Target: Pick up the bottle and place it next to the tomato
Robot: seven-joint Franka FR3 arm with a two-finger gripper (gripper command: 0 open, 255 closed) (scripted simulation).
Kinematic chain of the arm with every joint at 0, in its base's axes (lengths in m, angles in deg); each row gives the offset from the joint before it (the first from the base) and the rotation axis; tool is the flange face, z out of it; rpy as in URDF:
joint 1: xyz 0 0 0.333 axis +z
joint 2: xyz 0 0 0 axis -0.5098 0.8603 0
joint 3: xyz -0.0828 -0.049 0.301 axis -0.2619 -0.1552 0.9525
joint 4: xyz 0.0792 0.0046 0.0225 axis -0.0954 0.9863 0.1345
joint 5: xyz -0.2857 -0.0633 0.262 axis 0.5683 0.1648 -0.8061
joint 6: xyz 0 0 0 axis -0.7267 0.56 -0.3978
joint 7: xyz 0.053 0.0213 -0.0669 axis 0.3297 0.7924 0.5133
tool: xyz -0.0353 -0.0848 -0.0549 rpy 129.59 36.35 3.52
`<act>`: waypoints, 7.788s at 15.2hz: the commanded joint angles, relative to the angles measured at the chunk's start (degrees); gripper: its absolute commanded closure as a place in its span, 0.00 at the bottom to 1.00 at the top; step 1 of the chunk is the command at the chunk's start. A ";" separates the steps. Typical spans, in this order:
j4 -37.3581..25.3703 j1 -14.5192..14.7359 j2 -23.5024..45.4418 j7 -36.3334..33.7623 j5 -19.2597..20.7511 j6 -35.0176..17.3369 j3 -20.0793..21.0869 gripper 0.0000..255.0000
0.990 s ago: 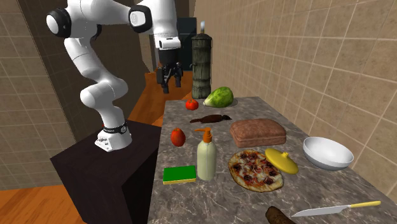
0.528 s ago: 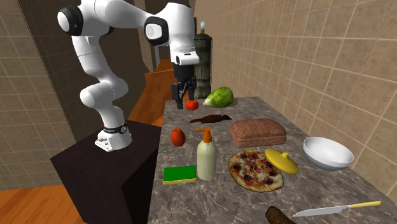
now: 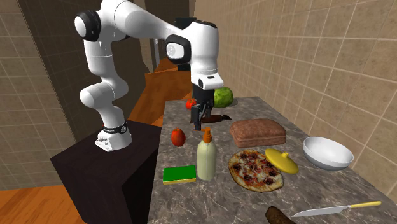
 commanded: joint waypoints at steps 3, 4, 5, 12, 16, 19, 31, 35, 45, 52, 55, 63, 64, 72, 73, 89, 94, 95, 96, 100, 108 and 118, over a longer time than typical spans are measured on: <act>-2.02 -0.31 3.44 0.58 -0.52 -1.07 -0.13 0.00; -1.47 -0.31 3.62 0.60 -0.55 -1.79 -0.12 0.00; -0.93 -0.30 3.81 0.62 -0.58 -2.51 -0.11 0.00; 0.87 -0.30 4.57 0.70 -0.71 -5.07 -0.07 0.00; 0.87 -0.30 4.56 0.70 -0.71 -5.07 -0.07 0.00; 0.87 -0.30 4.56 0.70 -0.71 -5.07 -0.07 1.00; -1.59 -0.28 3.46 0.54 -0.53 -1.51 -0.11 1.00; -3.81 -0.28 2.78 0.44 -0.42 1.38 -0.13 1.00; -10.39 -0.30 1.90 0.24 -0.26 8.83 -0.17 1.00; -16.00 -0.36 2.07 0.16 -0.25 14.28 -0.21 1.00; -15.12 0.15 0.20 -0.71 -0.02 15.23 0.12 1.00; -2.28 3.81 -13.95 -8.05 0.81 16.38 3.71 1.00; -1.07 4.21 -15.53 -9.01 0.77 16.74 4.26 1.00; 5.92 7.39 -26.74 -16.98 -0.78 20.78 9.26 1.00; 6.47 7.78 -27.94 -18.01 -1.12 21.40 9.96 1.00; 6.19 13.92 -40.39 -36.49 -9.34 32.48 22.72 1.00; 2.73 15.40 -41.27 -43.20 -12.41 35.73 27.39 1.00; 1.85 15.64 -41.27 -44.60 -13.01 36.34 28.38 1.00; 0.91 15.84 -41.20 -46.03 -13.61 36.93 29.40 1.00; -3.50 16.45 -40.29 -51.97 -15.86 39.16 33.72 1.00; 2.91 17.34 -43.03 -52.71 -17.50 34.98 35.29 1.00; 13.11 18.40 -46.59 -51.36 -19.03 28.26 36.12 1.00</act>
